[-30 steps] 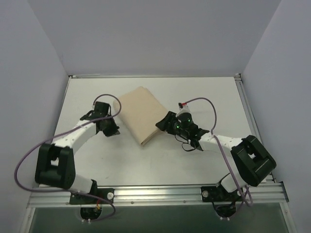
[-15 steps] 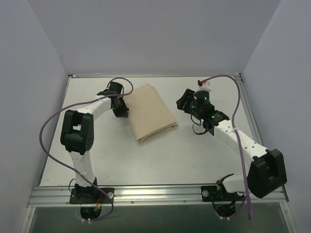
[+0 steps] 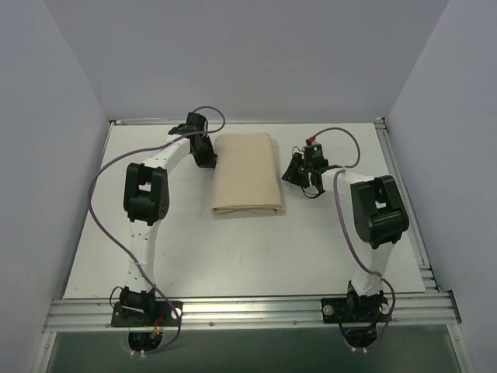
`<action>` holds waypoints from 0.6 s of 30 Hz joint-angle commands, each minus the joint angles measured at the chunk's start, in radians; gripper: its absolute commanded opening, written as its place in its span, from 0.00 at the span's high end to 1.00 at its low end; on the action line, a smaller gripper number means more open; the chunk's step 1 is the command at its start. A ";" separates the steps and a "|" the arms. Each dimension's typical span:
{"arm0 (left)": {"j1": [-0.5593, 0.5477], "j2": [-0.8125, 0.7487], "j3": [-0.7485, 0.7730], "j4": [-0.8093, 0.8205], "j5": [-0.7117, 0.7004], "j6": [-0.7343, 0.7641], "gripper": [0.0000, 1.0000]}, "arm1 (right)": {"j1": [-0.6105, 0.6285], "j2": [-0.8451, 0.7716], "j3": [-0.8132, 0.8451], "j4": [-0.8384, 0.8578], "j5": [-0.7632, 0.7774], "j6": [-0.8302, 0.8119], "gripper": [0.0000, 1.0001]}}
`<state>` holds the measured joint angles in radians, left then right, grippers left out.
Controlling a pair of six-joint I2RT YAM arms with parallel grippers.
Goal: Open and lay out the surgical kit
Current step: Move the surgical kit at the center of the board.
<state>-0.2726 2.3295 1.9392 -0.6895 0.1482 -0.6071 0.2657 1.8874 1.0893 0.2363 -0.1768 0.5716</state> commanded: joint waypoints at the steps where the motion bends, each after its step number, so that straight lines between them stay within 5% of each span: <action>1: -0.013 0.065 0.165 -0.051 0.083 0.035 0.98 | 0.007 0.031 0.075 0.092 -0.095 0.017 0.64; 5: -0.019 0.125 0.250 -0.094 0.096 0.023 0.98 | 0.006 0.058 0.113 0.074 -0.109 0.022 0.61; 10: -0.004 -0.053 -0.019 0.029 -0.036 0.006 0.97 | -0.009 -0.014 0.113 -0.009 -0.050 -0.038 0.50; 18: 0.021 -0.404 -0.380 0.127 -0.098 0.004 0.69 | -0.037 -0.142 0.031 -0.063 -0.111 -0.102 0.37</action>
<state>-0.2596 2.0769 1.6127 -0.6411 0.1009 -0.6048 0.2375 1.8515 1.1458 0.2043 -0.2527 0.5137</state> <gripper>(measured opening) 0.295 0.617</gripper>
